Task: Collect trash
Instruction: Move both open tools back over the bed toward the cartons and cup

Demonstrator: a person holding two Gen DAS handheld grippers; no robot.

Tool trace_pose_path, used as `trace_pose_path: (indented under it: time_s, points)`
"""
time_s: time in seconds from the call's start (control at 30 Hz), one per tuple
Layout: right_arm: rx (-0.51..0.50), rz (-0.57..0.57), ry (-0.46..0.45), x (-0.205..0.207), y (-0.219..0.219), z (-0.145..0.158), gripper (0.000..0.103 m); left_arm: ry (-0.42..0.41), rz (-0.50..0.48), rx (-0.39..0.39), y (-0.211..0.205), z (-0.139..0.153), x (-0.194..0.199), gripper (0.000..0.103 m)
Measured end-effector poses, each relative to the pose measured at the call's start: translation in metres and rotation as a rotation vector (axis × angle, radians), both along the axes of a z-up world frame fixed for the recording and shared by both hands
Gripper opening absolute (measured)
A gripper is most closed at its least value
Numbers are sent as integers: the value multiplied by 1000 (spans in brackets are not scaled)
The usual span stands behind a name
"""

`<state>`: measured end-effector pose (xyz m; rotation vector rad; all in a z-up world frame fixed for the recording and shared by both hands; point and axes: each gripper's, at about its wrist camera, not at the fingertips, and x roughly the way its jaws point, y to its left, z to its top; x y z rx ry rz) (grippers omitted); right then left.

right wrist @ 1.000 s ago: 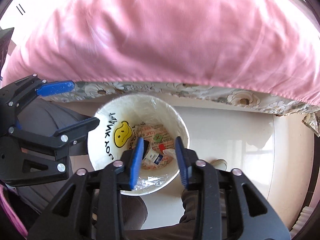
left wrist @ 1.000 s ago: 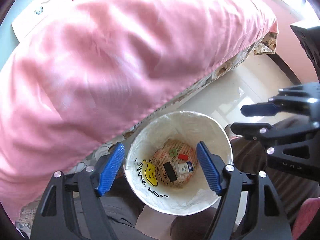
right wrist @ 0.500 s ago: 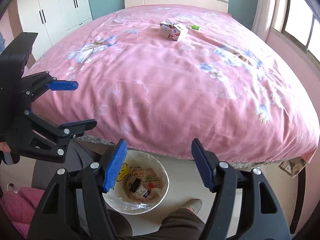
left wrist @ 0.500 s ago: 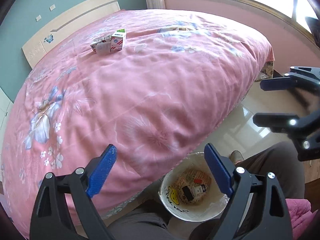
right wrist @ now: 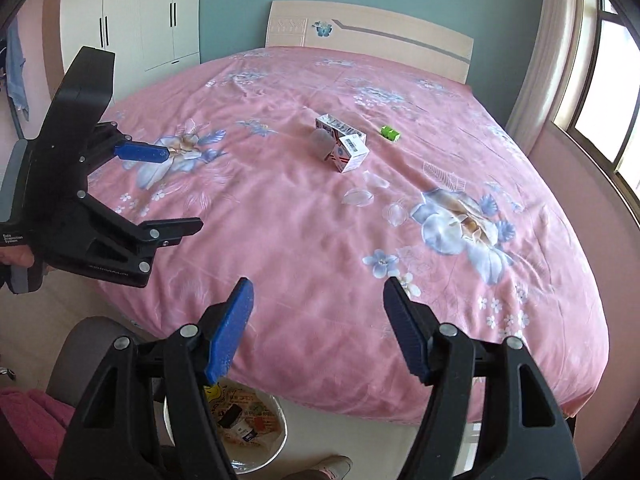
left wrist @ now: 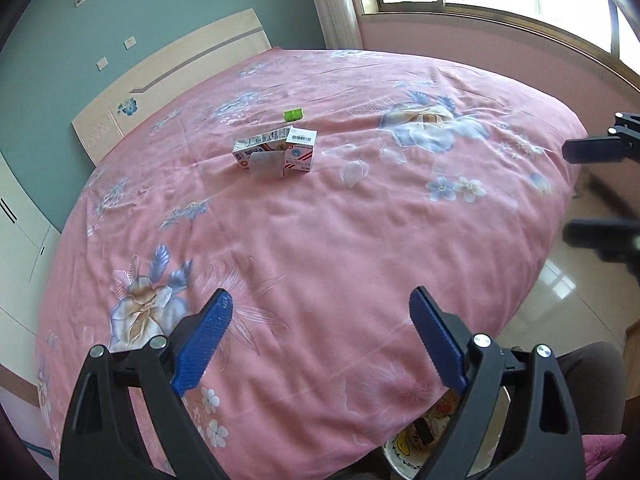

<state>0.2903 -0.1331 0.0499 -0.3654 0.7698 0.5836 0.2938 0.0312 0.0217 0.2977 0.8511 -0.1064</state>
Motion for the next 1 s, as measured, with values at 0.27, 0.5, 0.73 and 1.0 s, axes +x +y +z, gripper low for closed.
trace_pose_path:
  time_s: [0.27,0.5,0.73,1.0]
  points:
    - [-25,65,-5,56,33,3,67,-2,19,6,13,-1,59,92]
    - [-55,91,-8,106,62,-7,67,10,56,4,32,-15,115,92]
    - [-66,86,20,163,77,-26,67,27,58,-28,48,-37,166,92]
    - [-97,82,71,224,92,-67,67,52,21,-35,53,-65,213,92]
